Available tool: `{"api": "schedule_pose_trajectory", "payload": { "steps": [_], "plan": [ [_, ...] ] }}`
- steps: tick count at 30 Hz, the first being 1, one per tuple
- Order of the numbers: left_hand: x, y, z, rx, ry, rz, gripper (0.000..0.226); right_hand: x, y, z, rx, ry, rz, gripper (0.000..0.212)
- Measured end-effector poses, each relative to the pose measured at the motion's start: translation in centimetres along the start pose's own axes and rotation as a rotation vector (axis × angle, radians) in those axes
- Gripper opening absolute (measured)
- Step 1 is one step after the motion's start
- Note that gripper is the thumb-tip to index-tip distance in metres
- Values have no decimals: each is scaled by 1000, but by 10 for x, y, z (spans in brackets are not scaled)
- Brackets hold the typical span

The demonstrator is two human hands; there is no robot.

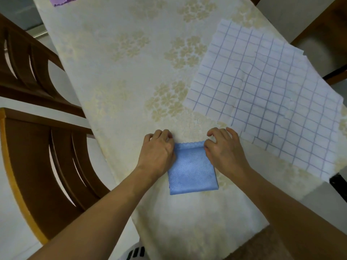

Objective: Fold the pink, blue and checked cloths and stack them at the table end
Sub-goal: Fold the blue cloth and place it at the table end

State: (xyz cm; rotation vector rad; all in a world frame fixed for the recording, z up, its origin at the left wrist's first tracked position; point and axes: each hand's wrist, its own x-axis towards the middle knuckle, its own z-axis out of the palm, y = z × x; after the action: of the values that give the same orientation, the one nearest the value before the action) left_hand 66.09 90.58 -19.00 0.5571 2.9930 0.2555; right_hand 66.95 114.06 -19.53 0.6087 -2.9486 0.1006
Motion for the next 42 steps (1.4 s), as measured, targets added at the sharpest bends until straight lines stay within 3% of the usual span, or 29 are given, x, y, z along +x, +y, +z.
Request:
{"api": "schedule_pose_trajectory", "payload": {
  "steps": [16,22,25,28,35,42],
  "plan": [
    [18,-11,7,93,-31,-16,2,14,3,15,-1,-72,111,8],
    [14,-8,7,135,-63,-51,12,10,0,19,24,-58,167,22],
    [6,-2,7,114,47,-120,24,0,-8,17,104,51,230,28],
    [-16,18,13,-62,132,-134,45,-16,-33,17,171,121,237,39],
    [-54,37,58,-122,-53,-45,70,-40,-56,39,118,-239,202,74],
    [-55,33,68,-66,-80,-37,75,-43,-50,43,85,-300,185,78]
  ]
}}
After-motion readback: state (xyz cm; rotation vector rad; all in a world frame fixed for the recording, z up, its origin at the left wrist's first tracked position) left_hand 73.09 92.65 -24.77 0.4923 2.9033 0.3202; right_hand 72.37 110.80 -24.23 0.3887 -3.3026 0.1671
